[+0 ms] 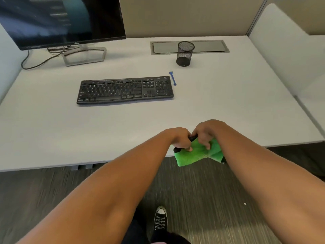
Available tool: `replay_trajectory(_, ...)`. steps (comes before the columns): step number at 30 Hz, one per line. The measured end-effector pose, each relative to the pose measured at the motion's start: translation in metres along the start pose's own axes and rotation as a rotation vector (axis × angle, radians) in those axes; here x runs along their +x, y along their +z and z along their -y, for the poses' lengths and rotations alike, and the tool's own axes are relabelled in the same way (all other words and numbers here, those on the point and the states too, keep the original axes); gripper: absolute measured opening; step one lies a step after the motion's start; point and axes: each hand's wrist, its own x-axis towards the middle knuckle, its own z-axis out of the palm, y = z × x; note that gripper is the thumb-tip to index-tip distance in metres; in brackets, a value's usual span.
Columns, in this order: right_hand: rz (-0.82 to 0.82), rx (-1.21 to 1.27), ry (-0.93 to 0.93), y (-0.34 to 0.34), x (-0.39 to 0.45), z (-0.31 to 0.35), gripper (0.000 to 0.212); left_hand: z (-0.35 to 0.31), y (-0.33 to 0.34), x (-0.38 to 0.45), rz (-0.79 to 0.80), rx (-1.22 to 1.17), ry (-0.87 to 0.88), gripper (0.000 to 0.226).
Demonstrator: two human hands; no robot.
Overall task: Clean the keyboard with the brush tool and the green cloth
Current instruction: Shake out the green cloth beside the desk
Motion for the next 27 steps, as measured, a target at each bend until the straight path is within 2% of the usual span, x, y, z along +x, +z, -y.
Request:
replay_trajectory(2,-0.027,0.033,-0.009,-0.009,-0.013,-0.005,0.078,-0.002,-0.011,-0.004,-0.013,0.008,0.022,0.034)
replay_trajectory(5,-0.134,0.122,-0.023,-0.029,-0.025,-0.01,0.069,0.009,-0.038,-0.011,-0.03,0.002,0.023,0.024)
replay_trajectory(9,-0.232,0.299,-0.071,-0.056,-0.027,-0.01,0.037,0.032,-0.079,-0.023,-0.047,-0.092,-0.012,0.026)
replay_trajectory(11,-0.259,0.361,-0.083,-0.071,-0.03,-0.007,0.031,0.042,-0.099,-0.028,-0.059,-0.126,-0.027,0.025)
replay_trajectory(16,-0.379,0.41,-0.055,-0.102,-0.037,-0.006,0.039,0.053,-0.138,-0.026,-0.16,-0.104,0.002,0.022)
replay_trajectory(19,-0.465,0.432,-0.05,-0.116,-0.041,-0.013,0.036,0.054,-0.156,-0.022,-0.253,-0.051,0.035,0.023)
replay_trajectory(23,-0.6,0.475,-0.039,-0.129,-0.042,-0.03,0.036,0.054,-0.174,-0.012,-0.363,-0.023,0.069,0.027)
replay_trajectory(27,-0.67,0.549,-0.028,-0.133,-0.041,-0.056,0.045,0.043,-0.184,0.004,-0.419,-0.032,0.121,0.025)
